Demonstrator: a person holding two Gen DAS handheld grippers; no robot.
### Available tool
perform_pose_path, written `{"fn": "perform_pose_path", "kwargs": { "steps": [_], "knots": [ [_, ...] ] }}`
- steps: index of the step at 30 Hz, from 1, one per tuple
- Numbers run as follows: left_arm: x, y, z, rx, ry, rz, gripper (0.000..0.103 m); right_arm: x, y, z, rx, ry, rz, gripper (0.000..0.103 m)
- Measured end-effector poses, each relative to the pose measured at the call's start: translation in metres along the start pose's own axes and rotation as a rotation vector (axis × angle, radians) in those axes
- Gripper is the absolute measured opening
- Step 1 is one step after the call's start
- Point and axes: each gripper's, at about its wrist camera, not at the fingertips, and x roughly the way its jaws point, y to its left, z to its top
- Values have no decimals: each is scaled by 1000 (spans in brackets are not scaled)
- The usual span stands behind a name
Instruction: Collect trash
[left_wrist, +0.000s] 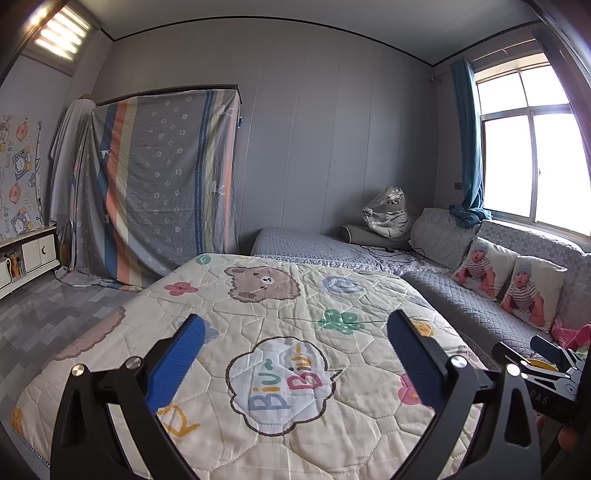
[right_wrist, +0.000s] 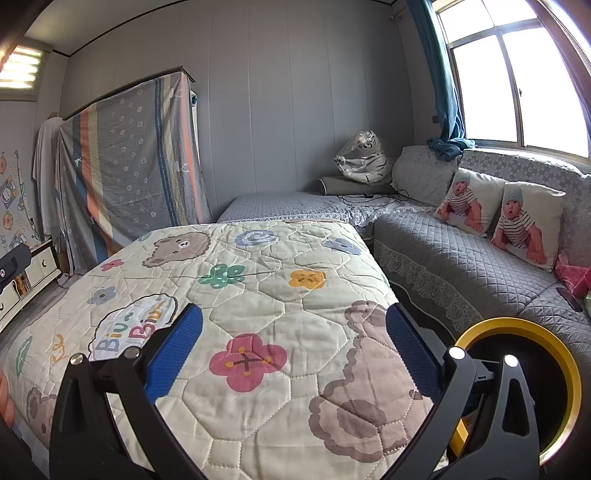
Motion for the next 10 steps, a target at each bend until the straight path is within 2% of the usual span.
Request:
{"fn": "perform_pose_path", "kwargs": {
  "steps": [10],
  "knots": [
    [2,3,-1,-4,4,0,95,0,0,0,1,0,-2,95]
  ]
}}
